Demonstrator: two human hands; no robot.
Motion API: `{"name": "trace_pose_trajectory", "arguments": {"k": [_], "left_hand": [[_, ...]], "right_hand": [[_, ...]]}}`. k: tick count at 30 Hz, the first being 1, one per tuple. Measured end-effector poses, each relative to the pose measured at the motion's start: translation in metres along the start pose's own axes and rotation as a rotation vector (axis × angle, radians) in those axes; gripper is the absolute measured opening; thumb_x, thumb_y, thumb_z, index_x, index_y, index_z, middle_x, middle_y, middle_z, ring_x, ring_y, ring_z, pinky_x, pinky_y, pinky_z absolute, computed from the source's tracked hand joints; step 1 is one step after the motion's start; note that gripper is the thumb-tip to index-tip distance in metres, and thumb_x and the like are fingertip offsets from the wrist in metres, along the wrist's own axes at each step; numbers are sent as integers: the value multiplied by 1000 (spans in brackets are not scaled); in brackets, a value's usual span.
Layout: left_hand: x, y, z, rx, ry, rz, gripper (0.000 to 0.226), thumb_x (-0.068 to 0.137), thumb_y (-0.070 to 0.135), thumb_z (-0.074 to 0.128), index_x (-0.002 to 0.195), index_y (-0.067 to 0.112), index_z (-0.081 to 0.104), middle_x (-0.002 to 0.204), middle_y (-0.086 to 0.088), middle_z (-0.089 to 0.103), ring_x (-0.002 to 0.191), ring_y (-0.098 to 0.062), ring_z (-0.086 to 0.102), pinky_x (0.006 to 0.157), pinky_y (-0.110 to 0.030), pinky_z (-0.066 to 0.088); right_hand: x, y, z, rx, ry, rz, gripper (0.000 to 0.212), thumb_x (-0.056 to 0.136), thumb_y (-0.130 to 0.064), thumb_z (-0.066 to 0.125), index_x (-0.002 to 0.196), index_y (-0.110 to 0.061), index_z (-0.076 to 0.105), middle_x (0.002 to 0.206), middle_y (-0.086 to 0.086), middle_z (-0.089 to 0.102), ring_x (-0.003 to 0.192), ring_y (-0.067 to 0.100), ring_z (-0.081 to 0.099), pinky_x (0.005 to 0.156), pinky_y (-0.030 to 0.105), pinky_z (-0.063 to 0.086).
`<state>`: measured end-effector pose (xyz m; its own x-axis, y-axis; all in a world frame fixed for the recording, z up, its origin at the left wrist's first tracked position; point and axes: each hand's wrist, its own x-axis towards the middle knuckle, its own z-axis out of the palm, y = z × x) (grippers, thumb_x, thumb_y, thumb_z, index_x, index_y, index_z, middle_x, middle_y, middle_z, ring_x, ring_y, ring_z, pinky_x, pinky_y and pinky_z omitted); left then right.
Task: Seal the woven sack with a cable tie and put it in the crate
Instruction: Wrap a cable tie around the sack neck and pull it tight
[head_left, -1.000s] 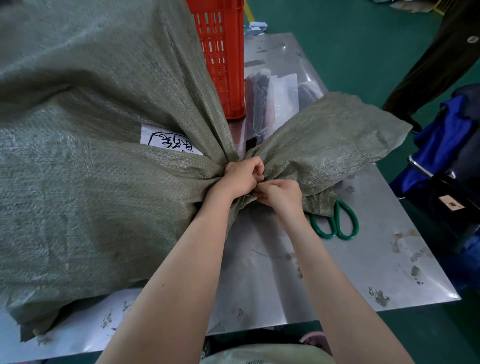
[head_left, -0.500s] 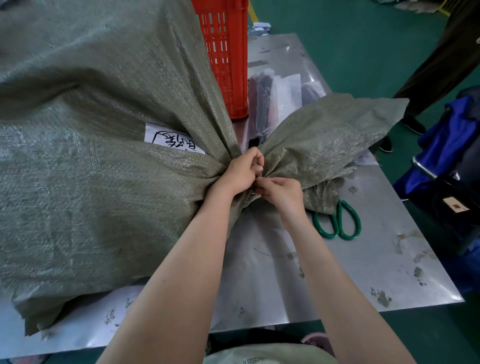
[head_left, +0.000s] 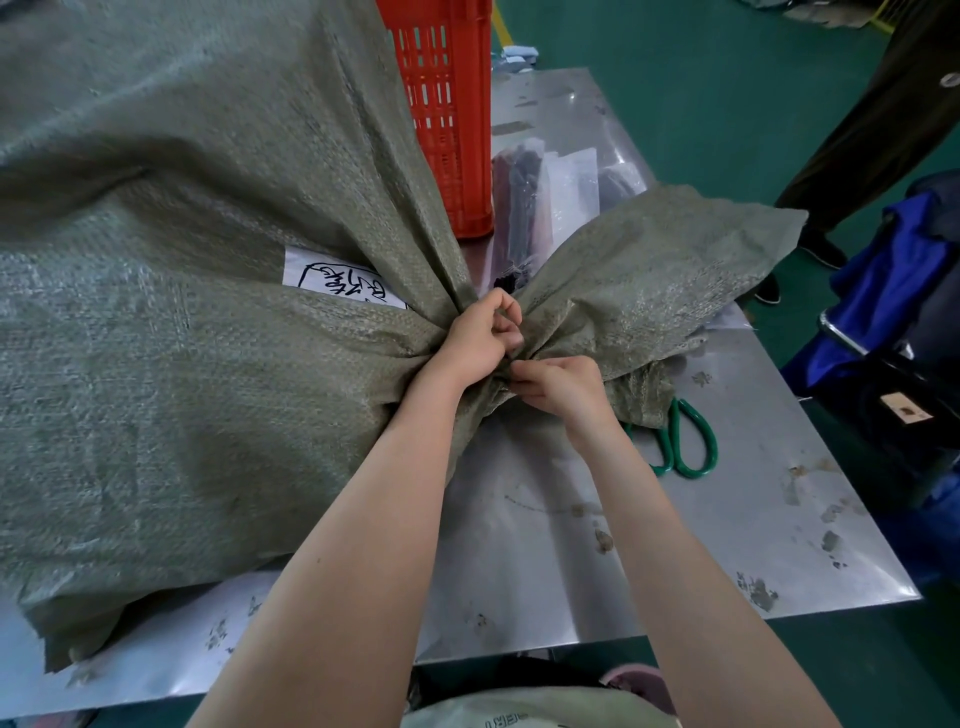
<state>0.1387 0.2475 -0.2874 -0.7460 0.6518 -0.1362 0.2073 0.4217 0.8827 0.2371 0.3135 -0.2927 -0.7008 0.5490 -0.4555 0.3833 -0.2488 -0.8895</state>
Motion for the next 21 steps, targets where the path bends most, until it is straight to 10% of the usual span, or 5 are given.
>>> {"name": "trace_pose_trajectory", "arguments": {"k": [14, 21], "left_hand": [[-12, 15, -2, 173, -155, -50, 33, 89, -10, 39, 75, 17, 53, 76, -3, 58, 73, -18, 53, 60, -18, 42], [-24, 40, -18, 654, -304, 10, 37, 81, -7, 54, 107, 13, 69, 116, -8, 66, 110, -23, 60, 86, -24, 46]], "right_hand": [[1, 6, 6, 26, -34, -12, 17, 81, -11, 65, 65, -14, 66, 70, 6, 64, 74, 18, 60, 79, 34, 53], [1, 9, 9, 174, -62, 60, 18, 88, -10, 57, 72, -15, 63, 63, -3, 67, 75, 11, 58, 70, 22, 47]]}}
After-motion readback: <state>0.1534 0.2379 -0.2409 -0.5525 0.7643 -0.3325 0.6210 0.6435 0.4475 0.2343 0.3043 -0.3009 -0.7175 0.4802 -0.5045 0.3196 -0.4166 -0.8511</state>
